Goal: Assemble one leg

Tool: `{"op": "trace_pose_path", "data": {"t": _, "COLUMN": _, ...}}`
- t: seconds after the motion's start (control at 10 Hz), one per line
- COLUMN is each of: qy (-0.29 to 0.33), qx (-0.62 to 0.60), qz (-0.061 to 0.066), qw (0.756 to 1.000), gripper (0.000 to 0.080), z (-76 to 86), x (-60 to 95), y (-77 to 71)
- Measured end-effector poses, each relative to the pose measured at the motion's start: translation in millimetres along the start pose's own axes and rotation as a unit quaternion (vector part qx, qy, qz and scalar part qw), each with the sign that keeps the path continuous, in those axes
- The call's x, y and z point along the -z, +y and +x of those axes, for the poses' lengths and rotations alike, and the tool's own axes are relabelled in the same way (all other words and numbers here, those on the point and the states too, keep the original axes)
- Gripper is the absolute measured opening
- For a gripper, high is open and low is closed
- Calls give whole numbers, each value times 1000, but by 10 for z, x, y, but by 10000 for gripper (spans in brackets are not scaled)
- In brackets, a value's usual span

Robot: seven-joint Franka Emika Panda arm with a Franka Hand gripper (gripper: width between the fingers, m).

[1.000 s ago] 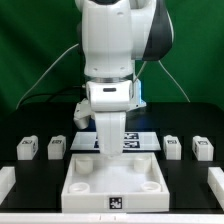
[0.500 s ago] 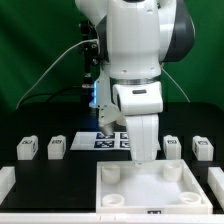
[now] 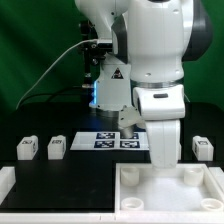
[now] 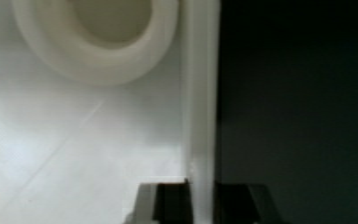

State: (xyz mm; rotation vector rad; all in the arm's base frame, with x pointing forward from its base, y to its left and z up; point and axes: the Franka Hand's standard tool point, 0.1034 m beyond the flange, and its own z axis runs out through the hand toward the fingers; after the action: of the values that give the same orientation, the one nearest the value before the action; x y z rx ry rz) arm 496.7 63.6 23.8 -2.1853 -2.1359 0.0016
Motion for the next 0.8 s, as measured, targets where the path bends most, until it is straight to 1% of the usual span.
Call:
{"op": "trace_pose_path", "data": {"t": 0.1, "qy": 0, "qx": 0, "qz": 1, "qw": 1000, "gripper": 57, "z": 5, "x": -1, "y": 0}}
{"op": "trace_pose_path", "data": {"t": 0.3, "qy": 1, "qx": 0, "qz": -3, "qw": 1000, "gripper": 57, "z": 4, "x": -2, "y": -2}}
{"op": "trace_pose_path", "data": {"t": 0.5, "qy": 1, "qx": 0, "qz": -3, "qw": 1000, "gripper": 58, "z": -2, "x": -6, "y": -3}}
{"op": "trace_pose_path", "data": {"t": 0.6, "qy": 1, "qx": -1, "qz": -3, "qw": 1000, "gripper": 267, "z": -6, "x": -6, "y": -3}}
{"op": "trace_pose_path", "data": {"t": 0.7, "qy": 1, "qx": -1, "qz": -3, "qw": 1000, "gripper": 267, "z": -10, "x": -6, "y": -3}}
{"op": "trace_pose_path", "data": {"t": 0.8, "qy": 1, "qx": -1, "qz": -3, "qw": 1000, "gripper": 448, "z": -13, "x": -6, "y": -2}}
